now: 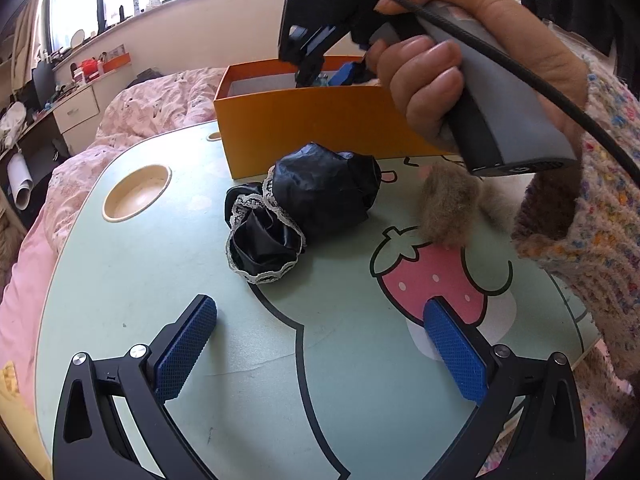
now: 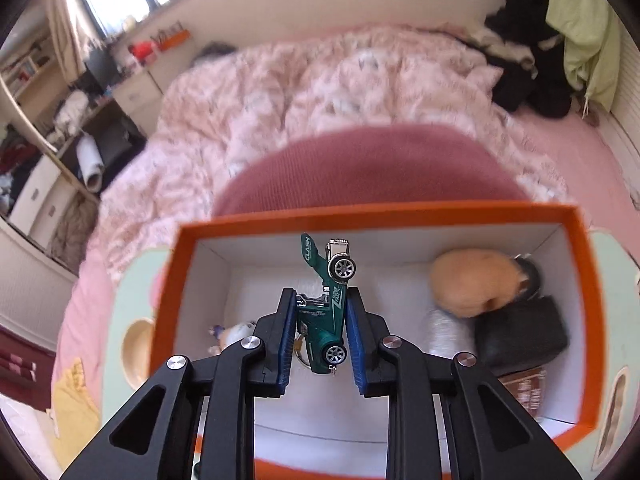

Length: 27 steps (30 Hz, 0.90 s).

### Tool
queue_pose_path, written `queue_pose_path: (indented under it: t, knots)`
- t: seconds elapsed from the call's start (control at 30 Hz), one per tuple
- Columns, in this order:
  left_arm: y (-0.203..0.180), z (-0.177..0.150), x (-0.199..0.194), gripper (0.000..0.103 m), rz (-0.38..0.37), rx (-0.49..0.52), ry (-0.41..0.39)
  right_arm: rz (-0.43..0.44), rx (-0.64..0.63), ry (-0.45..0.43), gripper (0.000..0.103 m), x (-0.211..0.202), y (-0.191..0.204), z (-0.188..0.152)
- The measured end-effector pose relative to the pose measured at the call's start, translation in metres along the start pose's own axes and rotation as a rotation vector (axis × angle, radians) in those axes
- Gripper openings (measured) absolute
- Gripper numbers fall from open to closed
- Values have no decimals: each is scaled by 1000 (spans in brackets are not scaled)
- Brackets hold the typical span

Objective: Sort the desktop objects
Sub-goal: 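Lower the right gripper into the box and grasp the green toy car, then lift the green car out and set it beside the pompoms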

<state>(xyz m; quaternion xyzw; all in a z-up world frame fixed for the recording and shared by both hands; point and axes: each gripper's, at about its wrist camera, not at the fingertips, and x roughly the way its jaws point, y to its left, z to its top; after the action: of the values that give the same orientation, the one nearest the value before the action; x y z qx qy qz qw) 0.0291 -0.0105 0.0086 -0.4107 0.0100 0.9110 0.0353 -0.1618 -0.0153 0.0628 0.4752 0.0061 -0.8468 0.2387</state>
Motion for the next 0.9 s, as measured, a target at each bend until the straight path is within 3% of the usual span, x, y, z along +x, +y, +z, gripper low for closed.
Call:
queue_pose_path:
  t: [0.17, 0.33, 0.5, 0.73, 0.8, 0.9]
  knots:
    - [-1, 0, 0, 103, -1, 1, -1, 79, -27, -180, 23, -82, -14, -17]
    - [-1, 0, 0, 103, -2, 1, -1, 82, -102, -181, 23, -127, -34, -65]
    - [-2, 0, -1, 103, 0, 2, -1, 116, -52, -81, 23, -120, -67, -104]
    - [-1, -1, -2, 103, -1, 2, -2, 49, -17, -5, 24, -77, -79, -118]
    - [-1, -1, -2, 103, -1, 1, -3, 61, -9, -29, 26, -77, -81, -122]
    - [-1, -1, -2, 103, -1, 1, -2, 32, -37, -137, 40, -96, -78, -129]
